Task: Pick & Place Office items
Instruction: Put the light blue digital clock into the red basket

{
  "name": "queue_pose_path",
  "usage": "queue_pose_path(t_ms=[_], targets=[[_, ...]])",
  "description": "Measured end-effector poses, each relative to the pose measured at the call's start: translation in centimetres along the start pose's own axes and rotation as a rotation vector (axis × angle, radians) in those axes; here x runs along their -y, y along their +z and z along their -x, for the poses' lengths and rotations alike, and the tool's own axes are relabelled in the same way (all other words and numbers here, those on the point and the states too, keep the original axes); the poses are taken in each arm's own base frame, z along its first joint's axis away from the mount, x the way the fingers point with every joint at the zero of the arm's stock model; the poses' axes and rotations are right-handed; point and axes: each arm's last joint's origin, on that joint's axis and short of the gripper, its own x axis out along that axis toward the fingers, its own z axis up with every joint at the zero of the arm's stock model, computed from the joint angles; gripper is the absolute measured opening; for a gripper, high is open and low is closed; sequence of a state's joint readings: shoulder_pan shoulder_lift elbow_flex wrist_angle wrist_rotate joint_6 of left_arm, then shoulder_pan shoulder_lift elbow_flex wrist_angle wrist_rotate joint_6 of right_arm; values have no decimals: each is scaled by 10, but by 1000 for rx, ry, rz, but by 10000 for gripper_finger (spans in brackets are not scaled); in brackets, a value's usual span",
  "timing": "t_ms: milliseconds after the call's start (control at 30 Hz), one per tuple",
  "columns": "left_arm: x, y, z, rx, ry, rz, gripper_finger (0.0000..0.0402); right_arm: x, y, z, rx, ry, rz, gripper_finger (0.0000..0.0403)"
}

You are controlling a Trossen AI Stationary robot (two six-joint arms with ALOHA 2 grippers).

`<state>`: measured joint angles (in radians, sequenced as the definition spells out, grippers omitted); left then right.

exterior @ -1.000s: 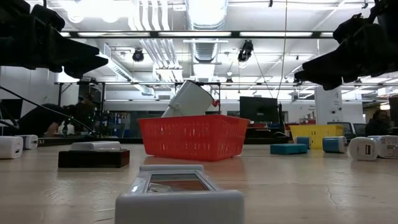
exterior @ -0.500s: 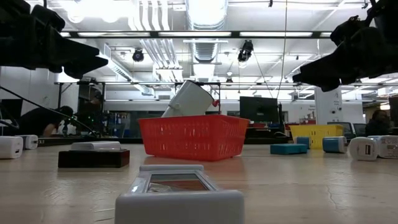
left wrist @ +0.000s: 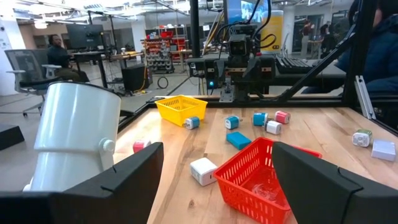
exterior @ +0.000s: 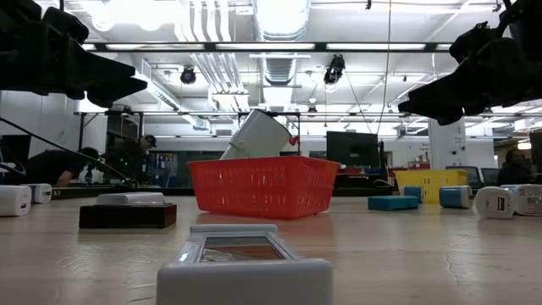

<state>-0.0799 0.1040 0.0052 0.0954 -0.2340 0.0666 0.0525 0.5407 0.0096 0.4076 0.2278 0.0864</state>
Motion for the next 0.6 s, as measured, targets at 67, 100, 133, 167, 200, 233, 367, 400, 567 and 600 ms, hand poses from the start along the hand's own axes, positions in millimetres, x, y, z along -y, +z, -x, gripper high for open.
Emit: queue_pose_path(t_ms=[67, 100, 133, 167, 200, 233, 367, 400, 567, 600], targets=[[0, 0, 0, -3, 0, 1, 303, 0, 0, 0, -4, 9, 0, 256], [0, 0, 0, -5, 0, 2, 303, -1, -1, 0, -6, 20, 1, 256], [0, -1, 0, -7, 0, 2, 303, -1, -1, -1, -13, 26, 1, 256], [0, -1, 0, -7, 0, 2, 303, -1, -1, -1, -23, 27, 1, 256], [0, -1, 0, -7, -1, 2, 303, -2, 1, -2, -30, 26, 2, 256], [0, -1, 0, -6, 0, 2, 303, -2, 2, -4, -35, 26, 3, 256], [0, -1, 0, -7, -1, 2, 303, -5, 12, -12, -100, 32, 29, 256], [0, -1, 0, -8, -1, 2, 303, -6, 15, -15, -124, 32, 38, 256], [0, -3, 0, -28, -2, -2, 303, -12, 30, -34, -260, 34, 95, 256], [0, -3, 0, -30, -2, -2, 303, -14, 32, -39, -293, 35, 107, 256]])
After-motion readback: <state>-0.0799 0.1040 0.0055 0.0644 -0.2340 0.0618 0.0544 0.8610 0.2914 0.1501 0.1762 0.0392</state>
